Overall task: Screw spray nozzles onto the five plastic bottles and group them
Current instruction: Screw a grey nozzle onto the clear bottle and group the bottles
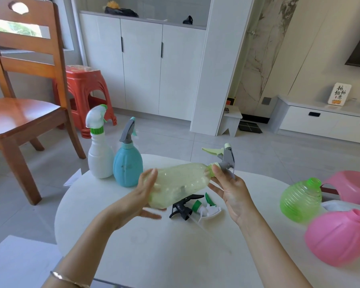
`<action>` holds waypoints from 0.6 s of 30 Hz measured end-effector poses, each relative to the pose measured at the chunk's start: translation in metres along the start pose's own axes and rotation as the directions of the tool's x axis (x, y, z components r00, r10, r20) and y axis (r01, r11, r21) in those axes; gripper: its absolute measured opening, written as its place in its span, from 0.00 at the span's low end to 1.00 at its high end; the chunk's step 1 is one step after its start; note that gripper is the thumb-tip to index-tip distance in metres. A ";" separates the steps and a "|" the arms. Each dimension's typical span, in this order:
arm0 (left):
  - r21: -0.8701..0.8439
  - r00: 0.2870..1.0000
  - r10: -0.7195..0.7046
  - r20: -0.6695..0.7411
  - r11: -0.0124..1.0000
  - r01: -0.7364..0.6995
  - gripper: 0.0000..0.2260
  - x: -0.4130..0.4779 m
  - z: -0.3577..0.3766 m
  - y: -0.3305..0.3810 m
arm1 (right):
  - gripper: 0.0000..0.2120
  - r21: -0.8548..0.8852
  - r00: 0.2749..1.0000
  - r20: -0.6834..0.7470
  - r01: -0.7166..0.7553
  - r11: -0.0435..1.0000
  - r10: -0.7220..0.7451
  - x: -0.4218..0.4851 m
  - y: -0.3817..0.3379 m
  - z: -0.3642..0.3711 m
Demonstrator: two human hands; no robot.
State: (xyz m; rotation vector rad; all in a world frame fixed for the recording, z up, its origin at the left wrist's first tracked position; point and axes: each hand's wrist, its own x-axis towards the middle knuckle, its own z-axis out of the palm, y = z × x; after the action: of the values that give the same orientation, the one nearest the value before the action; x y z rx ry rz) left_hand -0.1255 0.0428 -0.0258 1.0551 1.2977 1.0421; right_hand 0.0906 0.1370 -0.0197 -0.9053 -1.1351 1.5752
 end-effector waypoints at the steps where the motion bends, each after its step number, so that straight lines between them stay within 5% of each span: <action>1: 0.106 1.000 0.000 0.005 0.994 -0.001 0.36 -0.001 0.000 -0.001 | 0.18 -0.011 1.000 -0.018 -0.001 1.000 0.001 0.000 -0.001 -0.001; 5: 0.237 0.986 0.147 -0.082 0.964 -0.124 0.45 -0.002 -0.003 -0.004 | 0.19 0.019 0.999 -0.048 -0.003 1.000 0.004 0.001 -0.003 -0.003; 9: -0.070 0.973 0.166 -0.163 0.981 -0.179 0.37 0.004 -0.001 -0.002 | 0.20 0.027 0.997 -0.076 -0.024 0.999 0.026 -0.001 0.003 0.004; 13: -0.128 0.969 0.168 -0.179 0.973 -0.192 0.32 0.003 0.001 0.001 | 0.14 -0.026 0.988 -0.147 -0.053 0.998 0.049 0.000 0.006 0.005; 18: -0.332 0.988 0.003 -0.157 0.941 -0.056 0.32 0.008 0.004 -0.003 | 0.19 -0.047 0.998 -0.050 0.025 0.999 -0.028 0.002 0.006 0.005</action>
State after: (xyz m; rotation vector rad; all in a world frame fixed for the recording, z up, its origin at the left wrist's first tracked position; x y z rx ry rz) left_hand -0.1217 0.0497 -0.0308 0.7475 1.1735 1.3362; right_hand 0.0839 0.1369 -0.0238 -0.9522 -1.1480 1.5016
